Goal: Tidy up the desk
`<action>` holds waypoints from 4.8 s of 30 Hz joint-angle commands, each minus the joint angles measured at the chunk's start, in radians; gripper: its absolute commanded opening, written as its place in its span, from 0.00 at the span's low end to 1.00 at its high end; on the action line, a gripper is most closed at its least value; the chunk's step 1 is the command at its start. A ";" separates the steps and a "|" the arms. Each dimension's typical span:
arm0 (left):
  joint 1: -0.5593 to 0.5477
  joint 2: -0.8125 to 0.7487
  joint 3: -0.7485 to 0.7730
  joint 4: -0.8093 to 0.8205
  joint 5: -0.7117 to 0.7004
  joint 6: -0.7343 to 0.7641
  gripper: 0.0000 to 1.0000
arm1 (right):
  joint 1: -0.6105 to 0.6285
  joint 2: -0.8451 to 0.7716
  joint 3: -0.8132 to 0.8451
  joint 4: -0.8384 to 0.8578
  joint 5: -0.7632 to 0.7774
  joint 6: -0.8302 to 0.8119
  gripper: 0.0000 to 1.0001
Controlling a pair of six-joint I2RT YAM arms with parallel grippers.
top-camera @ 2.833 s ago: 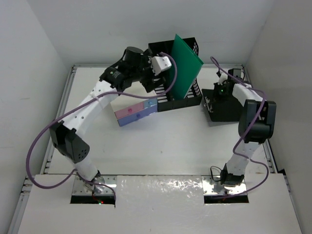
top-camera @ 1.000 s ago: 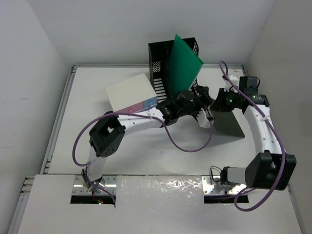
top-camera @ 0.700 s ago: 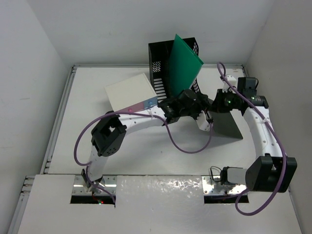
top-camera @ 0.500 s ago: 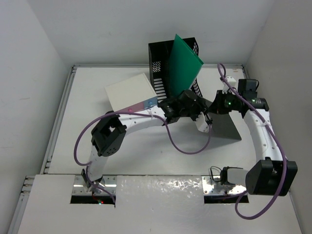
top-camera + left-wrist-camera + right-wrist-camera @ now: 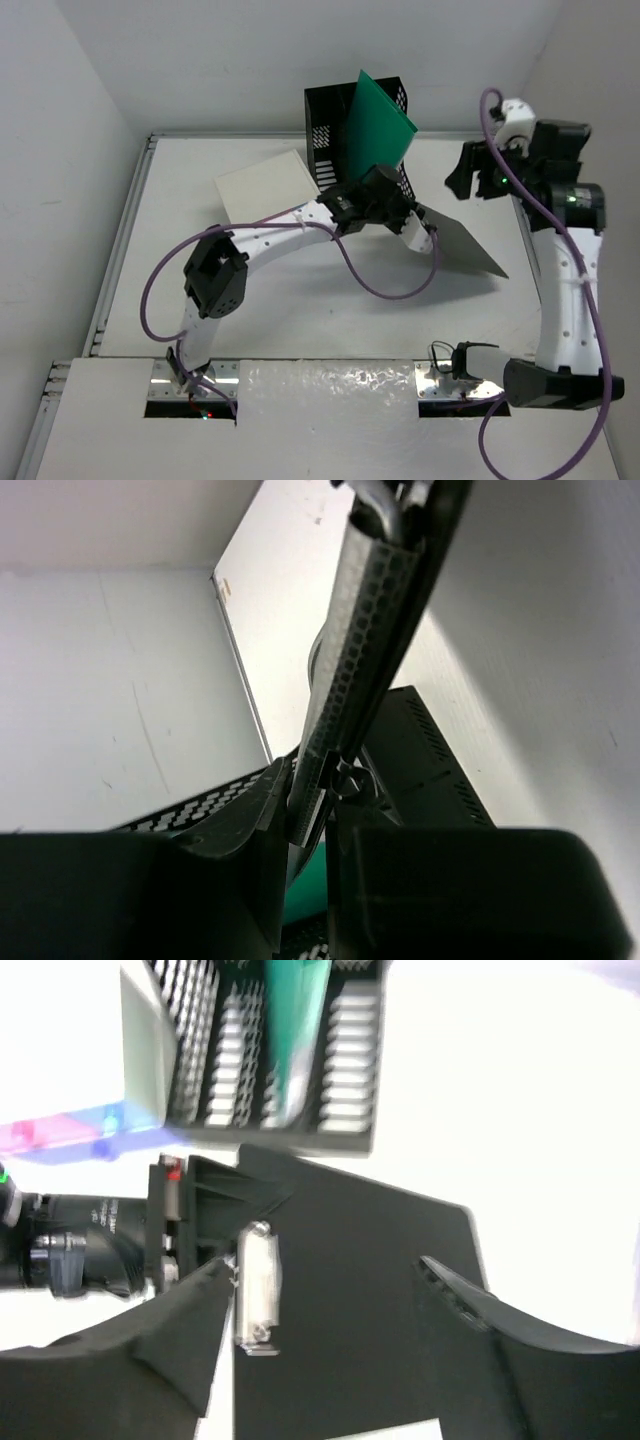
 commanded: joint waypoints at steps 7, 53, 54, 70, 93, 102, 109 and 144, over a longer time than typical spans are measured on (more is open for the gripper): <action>0.135 -0.190 0.082 -0.151 0.216 -0.370 0.00 | -0.003 -0.071 0.379 -0.208 -0.005 -0.198 0.78; 0.304 -0.414 0.033 -0.450 0.371 -0.462 0.00 | 0.287 -0.053 0.080 -0.108 -0.296 -0.589 0.70; 0.302 -0.413 0.030 -0.449 0.363 -0.464 0.00 | 0.287 -0.059 0.084 -0.111 -0.293 -0.597 0.70; 0.304 -0.445 0.047 -0.403 0.420 -0.578 0.00 | 0.379 -0.048 -0.187 0.259 -0.238 -0.421 0.00; 0.842 -0.644 -0.139 -0.513 0.090 -0.838 1.00 | 0.398 -0.256 -0.505 1.097 0.106 0.241 0.00; 1.116 -0.583 -0.404 -0.331 0.239 -0.893 1.00 | 0.557 0.011 -0.450 1.398 0.431 0.186 0.00; 1.118 -0.471 -0.378 -0.268 0.297 -0.930 1.00 | 0.631 0.271 -0.365 1.567 0.609 0.055 0.00; 1.130 -0.271 0.024 -0.264 0.346 -0.949 0.95 | 0.758 0.545 -0.273 1.541 0.687 -0.075 0.71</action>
